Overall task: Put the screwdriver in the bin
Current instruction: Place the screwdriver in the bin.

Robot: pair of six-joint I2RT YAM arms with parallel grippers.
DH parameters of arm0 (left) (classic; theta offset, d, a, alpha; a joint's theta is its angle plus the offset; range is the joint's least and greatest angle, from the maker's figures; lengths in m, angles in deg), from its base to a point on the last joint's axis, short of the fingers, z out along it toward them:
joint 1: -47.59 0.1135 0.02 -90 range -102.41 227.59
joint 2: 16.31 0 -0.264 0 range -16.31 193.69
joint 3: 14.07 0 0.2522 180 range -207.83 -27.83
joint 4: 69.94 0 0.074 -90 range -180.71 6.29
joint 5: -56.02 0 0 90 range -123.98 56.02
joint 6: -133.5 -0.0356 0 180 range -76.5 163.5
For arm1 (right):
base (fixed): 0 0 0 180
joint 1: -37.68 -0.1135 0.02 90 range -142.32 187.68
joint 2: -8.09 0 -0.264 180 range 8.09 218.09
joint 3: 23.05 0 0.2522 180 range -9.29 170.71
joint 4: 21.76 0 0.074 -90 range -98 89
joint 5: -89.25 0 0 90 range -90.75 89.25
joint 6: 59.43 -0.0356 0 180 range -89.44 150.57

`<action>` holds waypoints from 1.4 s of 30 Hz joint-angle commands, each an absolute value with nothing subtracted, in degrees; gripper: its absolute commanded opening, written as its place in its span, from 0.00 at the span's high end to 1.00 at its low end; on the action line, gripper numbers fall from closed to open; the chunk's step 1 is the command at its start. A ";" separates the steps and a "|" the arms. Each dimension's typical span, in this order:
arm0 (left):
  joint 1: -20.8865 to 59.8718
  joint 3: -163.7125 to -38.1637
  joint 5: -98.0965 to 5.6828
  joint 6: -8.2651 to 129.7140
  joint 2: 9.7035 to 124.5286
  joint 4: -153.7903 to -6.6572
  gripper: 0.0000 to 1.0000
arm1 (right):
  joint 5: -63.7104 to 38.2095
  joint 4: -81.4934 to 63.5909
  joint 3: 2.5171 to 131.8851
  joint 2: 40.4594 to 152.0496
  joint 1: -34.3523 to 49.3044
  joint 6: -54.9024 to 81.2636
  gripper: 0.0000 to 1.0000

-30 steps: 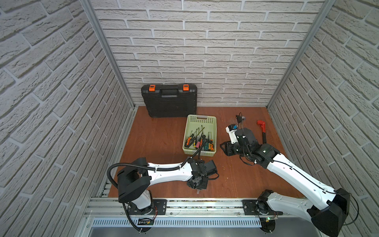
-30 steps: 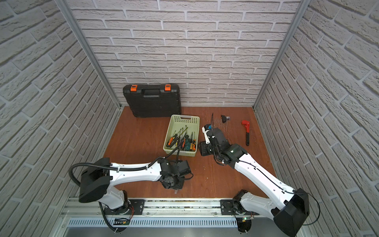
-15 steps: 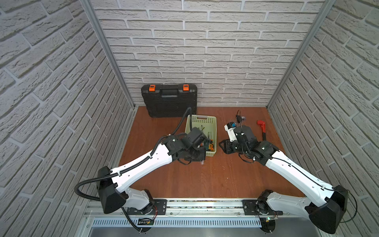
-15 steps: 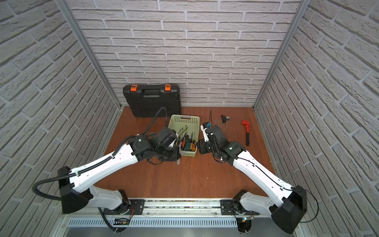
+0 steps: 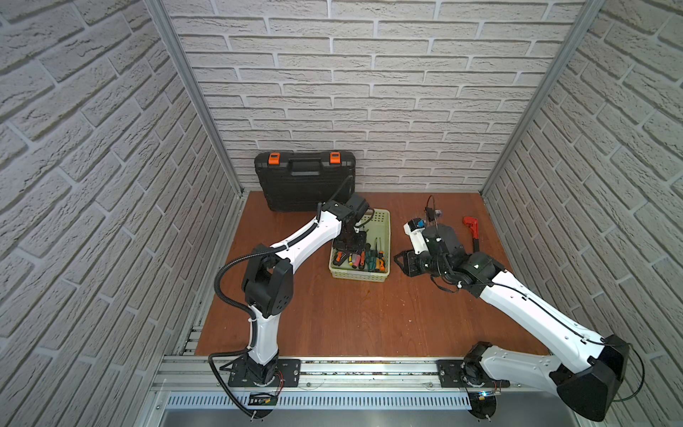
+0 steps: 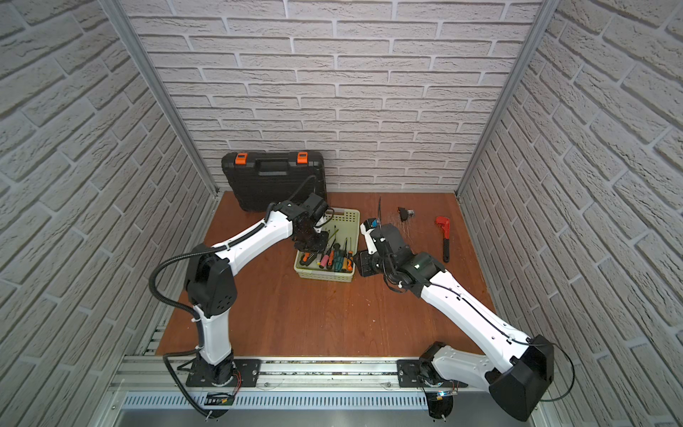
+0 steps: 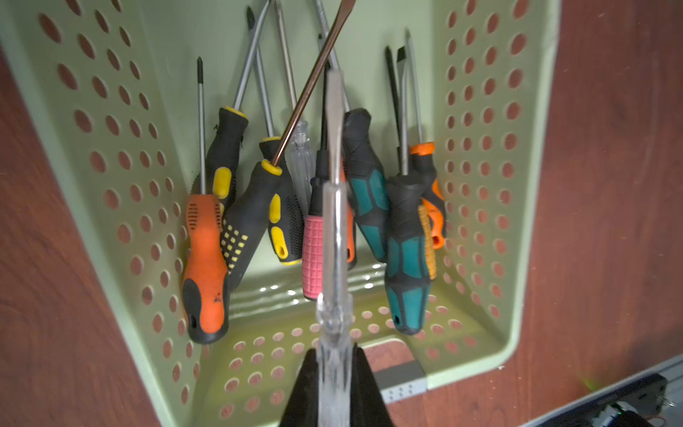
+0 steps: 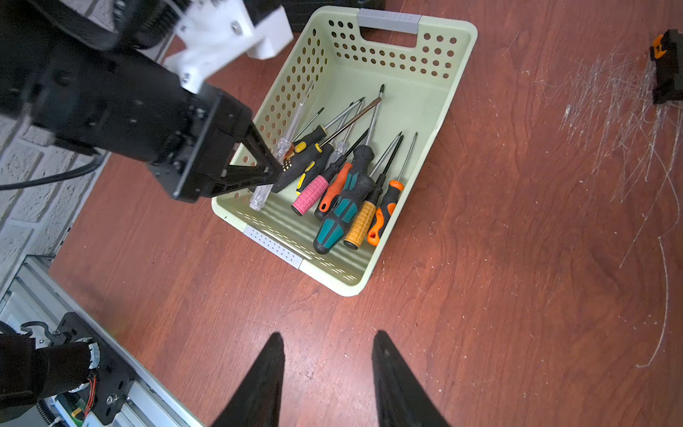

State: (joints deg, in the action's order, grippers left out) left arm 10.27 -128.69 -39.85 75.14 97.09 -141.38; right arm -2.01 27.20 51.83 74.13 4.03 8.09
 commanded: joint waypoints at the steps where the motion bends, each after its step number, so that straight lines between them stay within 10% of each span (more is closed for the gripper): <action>1: 10.19 -131.83 -39.78 71.12 99.75 -144.01 1.00 | -1.84 25.60 50.87 74.61 3.75 8.86 0.58; 16: 10.41 -132.02 -39.54 70.40 106.82 -141.98 1.00 | -1.04 25.58 49.75 76.11 3.75 10.62 0.58; 38: 11.84 -123.82 -37.46 70.80 87.92 -139.83 0.51 | 5.07 27.54 53.03 76.39 3.75 13.31 0.53; 42: 13.95 -117.32 -36.45 71.48 79.02 -135.22 0.39 | 9.67 27.15 55.57 76.03 3.99 15.82 0.37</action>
